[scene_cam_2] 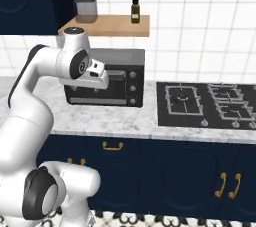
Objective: Navigate to the toaster oven.
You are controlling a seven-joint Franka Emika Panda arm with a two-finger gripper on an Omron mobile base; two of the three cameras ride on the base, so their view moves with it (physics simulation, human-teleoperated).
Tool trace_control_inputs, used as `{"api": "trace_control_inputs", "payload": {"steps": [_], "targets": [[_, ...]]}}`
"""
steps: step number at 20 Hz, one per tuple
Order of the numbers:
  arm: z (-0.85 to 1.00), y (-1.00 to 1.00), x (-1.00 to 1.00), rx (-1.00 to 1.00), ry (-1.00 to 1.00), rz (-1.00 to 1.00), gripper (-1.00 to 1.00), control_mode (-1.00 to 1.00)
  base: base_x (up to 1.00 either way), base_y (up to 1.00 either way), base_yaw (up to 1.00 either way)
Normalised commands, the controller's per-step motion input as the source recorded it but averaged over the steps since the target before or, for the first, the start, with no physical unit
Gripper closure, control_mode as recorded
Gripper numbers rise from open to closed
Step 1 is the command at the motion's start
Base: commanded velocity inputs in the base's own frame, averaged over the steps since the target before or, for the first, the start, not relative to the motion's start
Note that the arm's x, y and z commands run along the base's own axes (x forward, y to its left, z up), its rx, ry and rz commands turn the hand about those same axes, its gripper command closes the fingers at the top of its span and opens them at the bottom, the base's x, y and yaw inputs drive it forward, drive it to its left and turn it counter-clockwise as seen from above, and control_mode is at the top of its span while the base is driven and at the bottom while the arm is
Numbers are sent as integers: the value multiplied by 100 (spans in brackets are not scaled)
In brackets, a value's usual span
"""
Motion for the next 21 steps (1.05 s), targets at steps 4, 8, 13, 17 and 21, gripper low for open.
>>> {"api": "trace_control_inputs", "payload": {"steps": [4,8,13,17,21], "targets": [[0,0,0,0,0,0,-100,100,49,-30,8],[0,0,0,0,0,0,-100,100,61,-17,4],[0,0,0,0,0,0,-100,100,67,-10,4],[0,0,0,0,0,0,-100,100,46,-7,5],[0,0,0,0,0,0,-100,100,45,-2,4]]}}
